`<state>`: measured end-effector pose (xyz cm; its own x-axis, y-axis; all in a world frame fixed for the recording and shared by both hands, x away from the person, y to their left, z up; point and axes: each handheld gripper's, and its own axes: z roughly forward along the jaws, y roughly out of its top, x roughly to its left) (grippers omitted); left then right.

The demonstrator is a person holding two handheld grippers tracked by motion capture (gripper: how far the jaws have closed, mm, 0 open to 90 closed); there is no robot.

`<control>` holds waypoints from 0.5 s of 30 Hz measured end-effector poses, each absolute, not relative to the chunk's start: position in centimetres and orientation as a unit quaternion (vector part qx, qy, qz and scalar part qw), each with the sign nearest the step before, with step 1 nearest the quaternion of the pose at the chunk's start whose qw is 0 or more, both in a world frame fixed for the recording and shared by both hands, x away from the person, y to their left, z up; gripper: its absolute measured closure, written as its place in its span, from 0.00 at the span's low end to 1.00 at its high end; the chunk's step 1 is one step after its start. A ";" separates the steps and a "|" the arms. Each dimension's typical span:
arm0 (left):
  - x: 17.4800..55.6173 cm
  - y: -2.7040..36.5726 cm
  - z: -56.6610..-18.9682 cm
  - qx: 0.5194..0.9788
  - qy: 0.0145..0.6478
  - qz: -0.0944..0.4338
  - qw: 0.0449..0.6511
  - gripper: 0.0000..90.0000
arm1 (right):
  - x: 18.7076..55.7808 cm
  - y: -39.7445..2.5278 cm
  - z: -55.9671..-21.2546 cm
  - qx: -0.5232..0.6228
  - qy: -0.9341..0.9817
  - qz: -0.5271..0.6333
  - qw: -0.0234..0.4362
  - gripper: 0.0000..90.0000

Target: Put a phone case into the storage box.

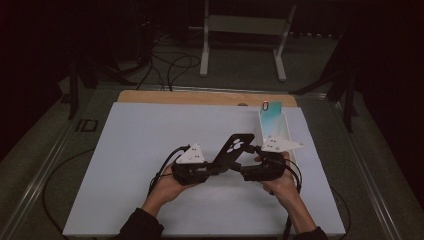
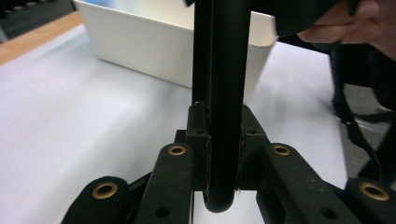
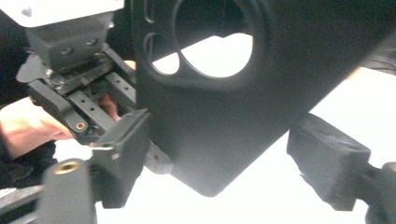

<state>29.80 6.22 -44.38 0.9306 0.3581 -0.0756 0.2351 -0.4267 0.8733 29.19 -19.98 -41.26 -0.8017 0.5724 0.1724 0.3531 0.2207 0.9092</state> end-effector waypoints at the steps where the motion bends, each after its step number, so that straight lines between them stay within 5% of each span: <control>1: 29.8 6.3 -44.4 0.841 0.181 0.064 0.506 0.89 | 29.2 -20.0 -41.2 0.304 0.773 0.548 0.104 0.19; 15: 29.7 6.5 -44.6 0.837 0.213 0.102 0.493 0.89 | 29.2 -20.4 -40.5 0.343 0.751 0.552 0.113 0.13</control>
<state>29.68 6.52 -44.59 0.8883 0.4576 -0.0404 0.2574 -0.4230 0.8688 29.21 -20.38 -40.45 -0.7391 0.6402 0.2093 0.3910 0.1547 0.9073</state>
